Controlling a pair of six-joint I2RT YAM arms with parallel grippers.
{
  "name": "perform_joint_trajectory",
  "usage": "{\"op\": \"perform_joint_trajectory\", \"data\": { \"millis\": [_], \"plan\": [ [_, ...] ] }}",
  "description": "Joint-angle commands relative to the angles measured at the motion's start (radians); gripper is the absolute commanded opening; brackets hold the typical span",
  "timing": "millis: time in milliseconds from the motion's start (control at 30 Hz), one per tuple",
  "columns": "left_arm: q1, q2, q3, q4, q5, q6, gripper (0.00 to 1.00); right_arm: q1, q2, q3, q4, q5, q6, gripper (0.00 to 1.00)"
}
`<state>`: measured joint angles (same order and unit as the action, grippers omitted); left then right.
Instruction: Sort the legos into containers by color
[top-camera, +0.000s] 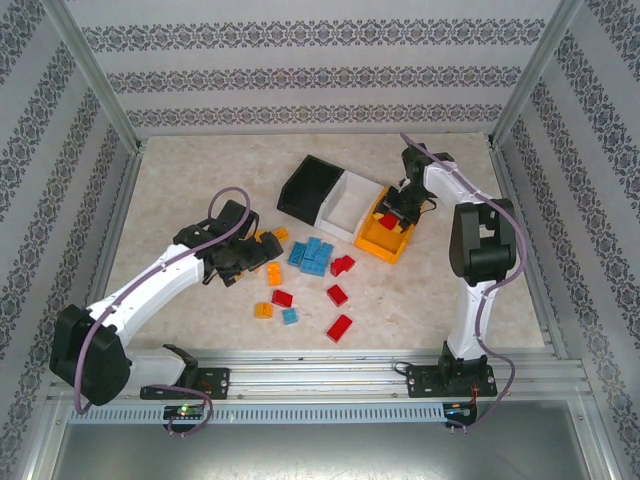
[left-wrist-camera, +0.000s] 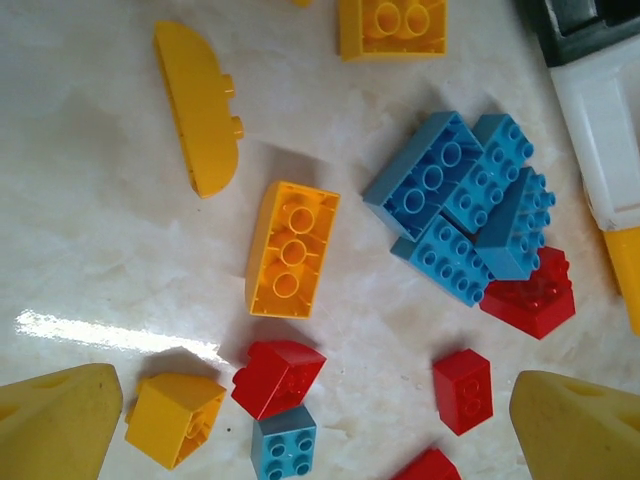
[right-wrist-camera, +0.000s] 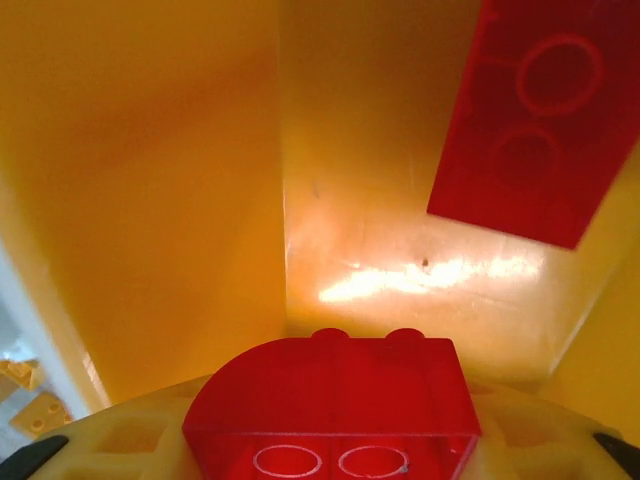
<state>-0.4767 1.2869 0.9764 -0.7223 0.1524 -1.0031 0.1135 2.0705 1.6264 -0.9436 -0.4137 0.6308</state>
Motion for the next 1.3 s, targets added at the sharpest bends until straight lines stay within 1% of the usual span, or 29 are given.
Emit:
{"op": "perform_joint_trajectory", "data": {
  "millis": [0,100,233,333,567,700,800,933,1000,1100,1267],
  "plan": [
    [-0.008,0.028,0.046,-0.042,-0.024,0.002,1.0,0.002,0.028,0.035,-0.022,-0.009,0.015,0.43],
    [0.002,0.083,0.096,-0.08,-0.015,0.084,1.0,0.014,0.026,0.032,-0.012,0.018,0.021,0.47],
    [0.01,0.143,0.184,-0.151,-0.021,0.213,1.0,0.022,-0.005,0.015,-0.018,0.062,0.047,0.58],
    [0.028,0.154,0.21,-0.164,-0.017,0.284,1.0,0.029,-0.036,0.012,-0.033,0.096,0.063,0.61],
    [0.079,0.162,0.197,-0.15,0.048,0.41,1.0,0.073,-0.152,0.017,-0.067,0.176,0.113,0.63],
    [0.101,0.188,0.198,-0.168,0.046,0.481,1.0,0.129,-0.228,0.026,-0.093,0.242,0.138,0.63],
    [0.139,0.207,0.187,-0.177,0.046,0.502,1.0,0.183,-0.282,0.015,-0.096,0.283,0.145,0.63],
    [0.195,0.226,0.174,-0.204,0.071,0.483,0.99,0.259,-0.343,-0.021,-0.07,0.261,0.117,0.61],
    [0.209,0.233,0.174,-0.215,0.074,0.442,0.97,0.29,-0.358,-0.028,-0.062,0.245,0.086,0.59],
    [0.214,0.213,0.157,-0.19,0.093,0.331,0.96,0.313,-0.379,-0.04,-0.052,0.21,0.043,0.57],
    [0.216,0.183,0.114,-0.122,0.092,0.128,0.97,0.337,-0.434,-0.123,0.03,0.152,-0.021,0.54]
  ]
}}
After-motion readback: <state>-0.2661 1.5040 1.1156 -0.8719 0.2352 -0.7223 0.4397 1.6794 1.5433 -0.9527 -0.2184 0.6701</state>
